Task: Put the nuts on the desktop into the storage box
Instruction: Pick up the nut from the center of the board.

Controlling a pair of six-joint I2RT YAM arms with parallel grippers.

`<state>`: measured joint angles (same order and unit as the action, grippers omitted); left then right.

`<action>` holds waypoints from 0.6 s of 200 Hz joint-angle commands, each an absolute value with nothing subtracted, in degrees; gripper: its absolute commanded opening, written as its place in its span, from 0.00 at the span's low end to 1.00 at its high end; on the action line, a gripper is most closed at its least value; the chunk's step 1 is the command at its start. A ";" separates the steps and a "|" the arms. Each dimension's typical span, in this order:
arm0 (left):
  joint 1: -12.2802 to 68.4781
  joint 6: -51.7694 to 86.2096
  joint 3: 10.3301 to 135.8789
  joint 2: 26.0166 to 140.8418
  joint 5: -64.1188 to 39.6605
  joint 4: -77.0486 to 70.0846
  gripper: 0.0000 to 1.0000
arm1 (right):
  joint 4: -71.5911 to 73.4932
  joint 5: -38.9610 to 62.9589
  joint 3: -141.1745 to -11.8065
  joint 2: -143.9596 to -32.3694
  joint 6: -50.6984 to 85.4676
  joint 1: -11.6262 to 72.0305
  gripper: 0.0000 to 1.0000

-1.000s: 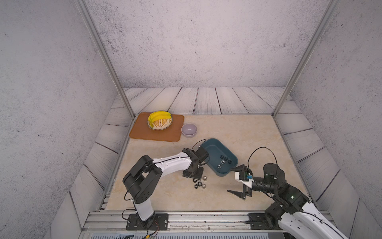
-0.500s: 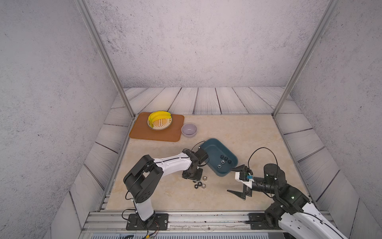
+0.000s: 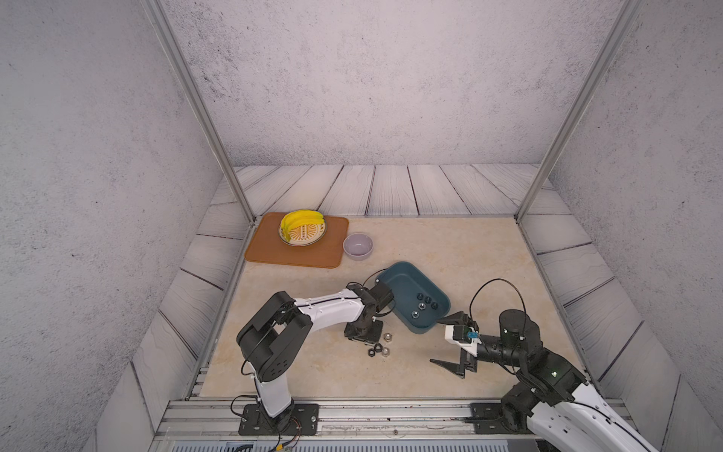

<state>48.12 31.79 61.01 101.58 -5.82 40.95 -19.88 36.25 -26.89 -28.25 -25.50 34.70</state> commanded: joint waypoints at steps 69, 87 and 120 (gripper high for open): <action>47.91 30.58 60.16 98.99 -9.18 41.34 0.24 | -16.50 23.63 -32.59 -27.35 -1.90 34.83 0.99; 47.58 30.58 59.28 96.15 -11.82 40.09 0.24 | -15.87 23.43 -33.06 -26.72 0.83 34.72 0.99; 45.49 31.28 57.53 89.63 -17.43 37.88 0.23 | -13.89 27.95 -33.63 -26.88 4.99 34.75 0.99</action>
<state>47.22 31.07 58.78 94.65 -12.40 39.51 -16.51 25.63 -32.40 -27.14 -1.48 34.70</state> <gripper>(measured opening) 0.290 0.993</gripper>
